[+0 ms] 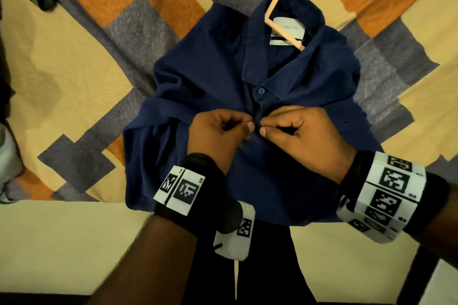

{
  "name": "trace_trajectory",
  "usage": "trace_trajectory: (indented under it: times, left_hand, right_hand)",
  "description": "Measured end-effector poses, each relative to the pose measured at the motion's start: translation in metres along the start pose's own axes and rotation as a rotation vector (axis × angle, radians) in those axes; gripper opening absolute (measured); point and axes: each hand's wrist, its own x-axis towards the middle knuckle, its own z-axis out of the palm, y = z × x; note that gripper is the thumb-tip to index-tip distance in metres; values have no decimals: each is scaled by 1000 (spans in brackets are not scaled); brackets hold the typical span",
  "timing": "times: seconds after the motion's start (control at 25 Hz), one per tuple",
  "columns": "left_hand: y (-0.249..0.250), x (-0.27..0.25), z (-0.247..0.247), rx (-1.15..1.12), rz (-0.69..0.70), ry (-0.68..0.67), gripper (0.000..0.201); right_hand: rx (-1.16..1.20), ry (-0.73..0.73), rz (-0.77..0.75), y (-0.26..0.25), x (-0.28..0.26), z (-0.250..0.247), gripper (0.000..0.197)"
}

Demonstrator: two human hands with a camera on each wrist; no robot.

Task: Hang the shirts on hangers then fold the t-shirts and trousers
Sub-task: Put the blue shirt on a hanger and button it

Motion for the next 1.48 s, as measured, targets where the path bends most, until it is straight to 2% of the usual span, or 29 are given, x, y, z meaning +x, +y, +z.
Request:
trace_trajectory:
  times: [0.08, 0.2, 0.32, 0.52, 0.68, 0.76, 0.88, 0.96, 1.0, 1.08, 1.16, 1.24, 1.48]
  left_hand:
    - [-3, 3, 0, -25, -7, 28, 16]
    - [-3, 6, 1, -8, 5, -5, 17]
    - [-4, 7, 3, 19, 16, -9, 17]
    - [-3, 3, 8, 7, 58, 20, 13]
    - [-3, 1, 10, 13, 134, 72, 42]
    - [-4, 1, 9, 57, 208, 75, 47]
    - [-8, 8, 12, 215, 300, 93, 40]
    - [-12, 12, 12, 355, 374, 101, 21]
    - [-18, 13, 12, 483, 426, 108, 14]
    - [-38, 13, 11, 833, 499, 149, 38]
    - [-50, 10, 12, 973, 485, 261, 56]
    - [-49, 10, 11, 960, 484, 349, 61]
    - [-29, 18, -6, 839, 729, 407, 33]
  right_hand:
    - [1, -24, -11, 1, 0, -1, 13]
    - [-2, -37, 8, 4, 3, -3, 13]
    - [-27, 10, 27, 5, 5, 1, 9]
    - [-112, 80, -53, 8, 9, 9, 7]
    - [-96, 129, -21, 12, 7, 14, 4]
    - [-31, 135, 19, 11, 6, 15, 3]
    - [37, 138, 83, 7, 8, 10, 5]
    - [90, 148, 146, 2, 11, 4, 5]
    - [112, 141, 165, 0, 12, 0, 5]
    - [115, 97, 167, -5, 12, -5, 6]
    - [124, 29, 152, -10, 11, -8, 7]
    - [149, -31, 135, -14, 11, -11, 8]
    - [158, -170, 141, -28, 6, -22, 11]
